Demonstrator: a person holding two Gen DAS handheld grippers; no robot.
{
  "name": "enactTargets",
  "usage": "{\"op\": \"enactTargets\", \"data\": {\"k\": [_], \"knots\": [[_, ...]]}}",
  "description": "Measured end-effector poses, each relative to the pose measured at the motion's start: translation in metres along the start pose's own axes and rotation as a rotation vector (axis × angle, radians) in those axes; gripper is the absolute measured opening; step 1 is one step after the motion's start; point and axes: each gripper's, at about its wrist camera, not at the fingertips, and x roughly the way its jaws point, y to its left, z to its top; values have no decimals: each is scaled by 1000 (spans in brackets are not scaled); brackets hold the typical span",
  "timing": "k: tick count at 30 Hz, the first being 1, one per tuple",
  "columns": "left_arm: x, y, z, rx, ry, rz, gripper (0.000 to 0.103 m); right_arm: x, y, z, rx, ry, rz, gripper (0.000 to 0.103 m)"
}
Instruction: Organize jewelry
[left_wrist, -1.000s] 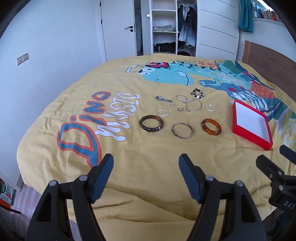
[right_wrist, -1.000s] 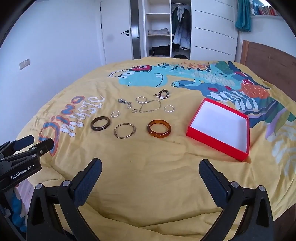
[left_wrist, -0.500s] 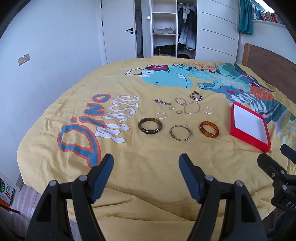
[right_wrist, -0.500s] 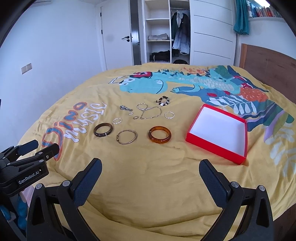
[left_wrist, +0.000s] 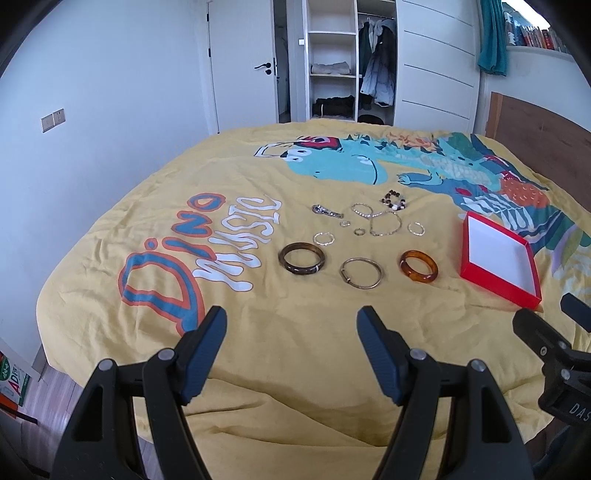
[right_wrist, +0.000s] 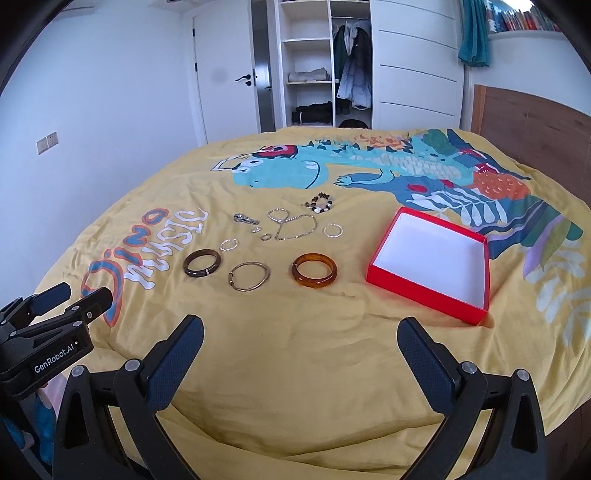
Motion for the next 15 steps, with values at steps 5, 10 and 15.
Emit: {"op": "enactTargets", "data": {"k": [5,10,15], "knots": [[1,1,1,-4,5,-6,71,0,0,2,3,-8,-54,103],[2,-2,3,7,16,-9,71,4,-7,5,30,6,-57,103],[6,-7,5,23,30,-19,71,11,-13,8,41,25,-36,103]]}}
